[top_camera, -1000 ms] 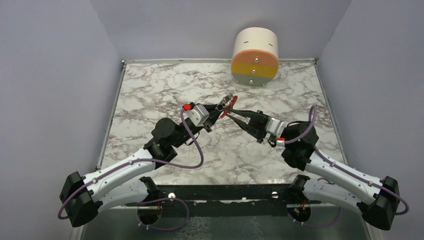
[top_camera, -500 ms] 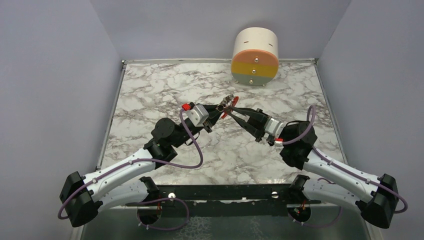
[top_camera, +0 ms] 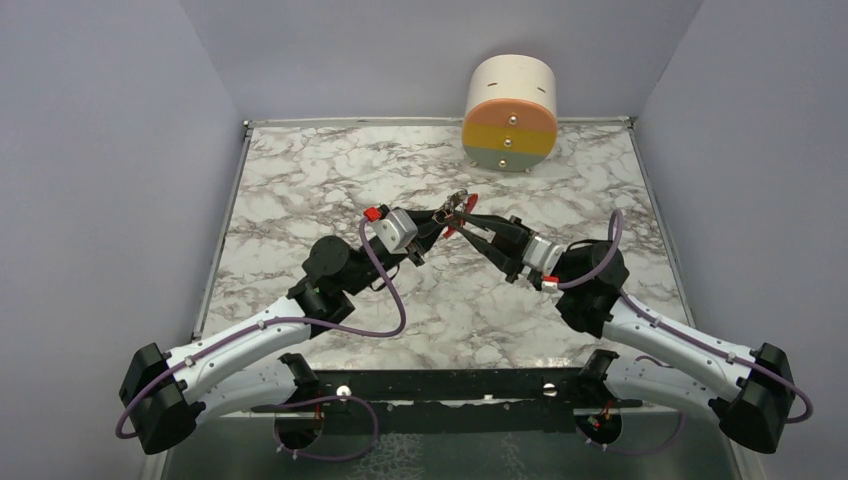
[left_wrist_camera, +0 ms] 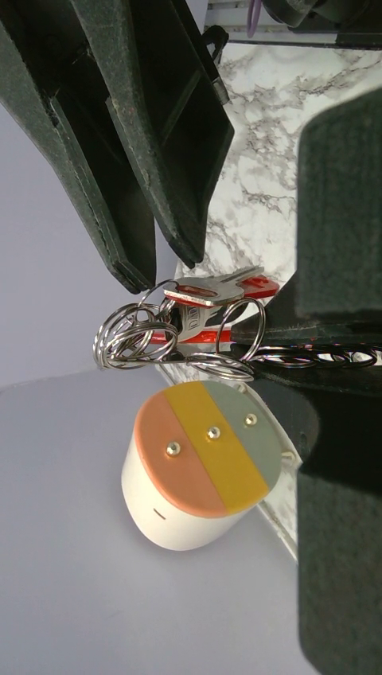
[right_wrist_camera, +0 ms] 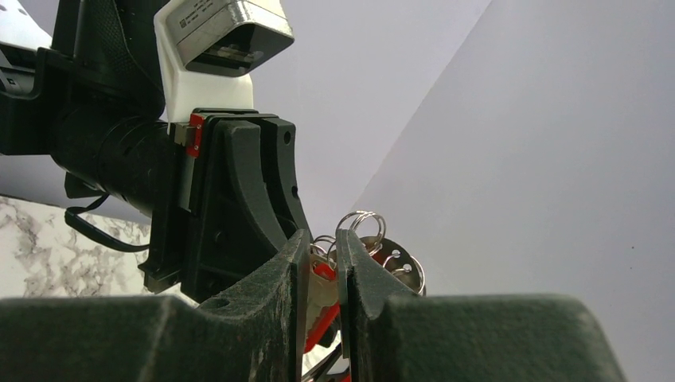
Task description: Remove the keys from the keyring
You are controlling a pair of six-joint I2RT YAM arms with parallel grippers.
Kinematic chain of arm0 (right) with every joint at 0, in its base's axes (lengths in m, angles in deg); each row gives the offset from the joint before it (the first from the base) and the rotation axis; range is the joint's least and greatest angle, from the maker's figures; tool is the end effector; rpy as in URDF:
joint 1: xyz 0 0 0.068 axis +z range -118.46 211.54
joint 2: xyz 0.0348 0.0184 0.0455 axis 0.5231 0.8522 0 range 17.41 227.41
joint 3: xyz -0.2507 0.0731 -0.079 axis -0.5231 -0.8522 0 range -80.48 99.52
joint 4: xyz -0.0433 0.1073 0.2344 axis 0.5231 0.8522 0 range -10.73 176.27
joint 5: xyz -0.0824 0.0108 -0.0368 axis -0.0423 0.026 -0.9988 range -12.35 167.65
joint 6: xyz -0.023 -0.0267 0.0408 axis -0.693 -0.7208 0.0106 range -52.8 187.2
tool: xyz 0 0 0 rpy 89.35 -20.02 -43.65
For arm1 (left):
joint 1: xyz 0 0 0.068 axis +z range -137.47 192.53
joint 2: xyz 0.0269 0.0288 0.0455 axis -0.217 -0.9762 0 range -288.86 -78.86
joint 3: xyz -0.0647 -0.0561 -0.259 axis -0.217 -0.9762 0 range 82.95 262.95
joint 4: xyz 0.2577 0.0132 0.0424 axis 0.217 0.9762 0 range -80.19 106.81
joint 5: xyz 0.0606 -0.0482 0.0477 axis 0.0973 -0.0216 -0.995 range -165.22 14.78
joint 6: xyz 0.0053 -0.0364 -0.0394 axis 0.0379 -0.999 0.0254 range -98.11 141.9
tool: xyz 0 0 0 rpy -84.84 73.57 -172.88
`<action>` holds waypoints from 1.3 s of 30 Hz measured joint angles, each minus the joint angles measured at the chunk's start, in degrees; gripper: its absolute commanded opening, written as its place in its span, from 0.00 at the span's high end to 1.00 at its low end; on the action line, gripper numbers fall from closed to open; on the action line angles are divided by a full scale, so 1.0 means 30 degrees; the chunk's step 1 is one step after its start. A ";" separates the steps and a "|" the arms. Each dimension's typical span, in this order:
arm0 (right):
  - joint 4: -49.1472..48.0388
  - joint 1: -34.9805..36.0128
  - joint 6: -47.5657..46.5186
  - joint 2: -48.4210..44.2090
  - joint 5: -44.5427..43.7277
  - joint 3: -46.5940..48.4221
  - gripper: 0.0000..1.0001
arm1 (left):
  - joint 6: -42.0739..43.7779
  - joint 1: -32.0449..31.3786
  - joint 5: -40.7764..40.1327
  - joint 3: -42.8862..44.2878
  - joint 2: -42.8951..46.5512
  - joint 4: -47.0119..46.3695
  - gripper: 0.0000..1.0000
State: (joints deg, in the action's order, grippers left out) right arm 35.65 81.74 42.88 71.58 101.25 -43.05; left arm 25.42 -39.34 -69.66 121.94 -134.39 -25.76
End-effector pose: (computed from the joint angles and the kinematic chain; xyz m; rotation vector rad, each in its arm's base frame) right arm 0.1250 0.1723 0.3626 -0.9668 0.6512 0.6269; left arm 0.1369 -0.1799 0.3546 0.6704 1.0898 -0.7899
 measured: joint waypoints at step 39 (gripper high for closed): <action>-0.0721 0.0714 -0.1195 0.0940 -0.1202 -0.0109 0.71 | 0.0007 0.0000 -0.0372 -0.0036 -0.0335 -0.0976 1.00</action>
State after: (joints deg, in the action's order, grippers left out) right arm 33.49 83.88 39.30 74.40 97.64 -43.38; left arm 25.45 -39.34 -70.77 121.83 -135.39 -28.69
